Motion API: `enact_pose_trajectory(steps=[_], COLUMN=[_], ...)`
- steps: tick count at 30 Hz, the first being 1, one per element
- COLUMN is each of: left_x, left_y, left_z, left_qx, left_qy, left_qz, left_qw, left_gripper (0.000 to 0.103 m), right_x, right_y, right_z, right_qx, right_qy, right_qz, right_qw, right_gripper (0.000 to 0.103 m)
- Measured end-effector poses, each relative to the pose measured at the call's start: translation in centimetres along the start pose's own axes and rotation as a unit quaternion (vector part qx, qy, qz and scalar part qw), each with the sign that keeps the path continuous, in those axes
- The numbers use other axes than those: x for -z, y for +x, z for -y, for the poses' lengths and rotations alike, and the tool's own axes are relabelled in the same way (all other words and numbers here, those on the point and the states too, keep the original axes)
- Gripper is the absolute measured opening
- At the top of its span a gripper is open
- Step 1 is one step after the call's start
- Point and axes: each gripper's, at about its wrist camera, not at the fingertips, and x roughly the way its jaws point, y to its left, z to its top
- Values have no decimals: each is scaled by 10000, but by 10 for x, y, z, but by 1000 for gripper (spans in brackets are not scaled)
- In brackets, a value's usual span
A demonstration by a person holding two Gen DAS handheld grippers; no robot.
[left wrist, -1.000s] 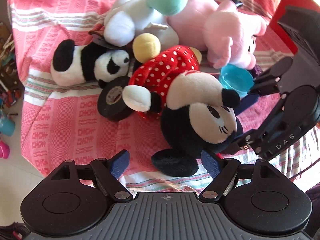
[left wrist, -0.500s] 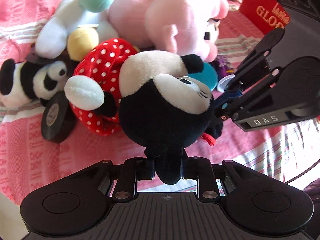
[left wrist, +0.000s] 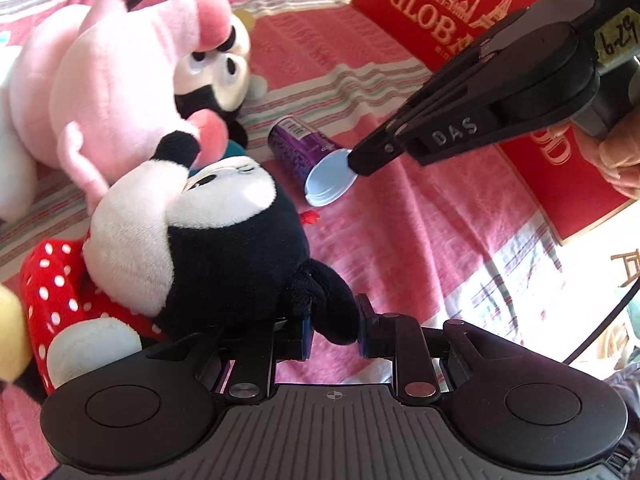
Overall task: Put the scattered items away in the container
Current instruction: 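Close the left tool on Minnie and lift her with both tools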
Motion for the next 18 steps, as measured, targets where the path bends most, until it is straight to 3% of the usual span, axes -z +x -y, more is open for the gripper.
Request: enact_pose_trajectory(steps=[3, 4, 5, 8, 9, 13, 18], left_x=[-6, -7, -5, 0, 3, 14, 27], left_y=[-1, -2, -4, -8, -10, -18, -29], left_z=[7, 8, 8, 9, 8, 6, 4], left_qx=[131, 199, 239, 112, 86, 2, -137], left_qy=[82, 76, 60, 83, 67, -51, -218], left_qz=[123, 124, 112, 98, 95, 96, 131], left_qw=[9998, 9997, 9996, 9999, 9999, 9999, 9996], left_gripper=[20, 26, 41, 53, 54, 58, 60], right_x=[1, 2, 3, -5, -7, -11, -10], right_y=[0, 0, -2, 1, 0, 1, -4], right_z=[-14, -15, -13, -24, -29, -46, -60], right_qx=[-50, -73, -115, -467, -551, -788, -902], right_qy=[-92, -76, -36, 100, 67, -134, -331], right_qz=[16, 30, 46, 31, 26, 13, 15], right_qw=[9999, 9999, 9999, 9989, 9985, 9968, 9954], right_gripper=[2, 4, 4, 7, 9, 38, 40])
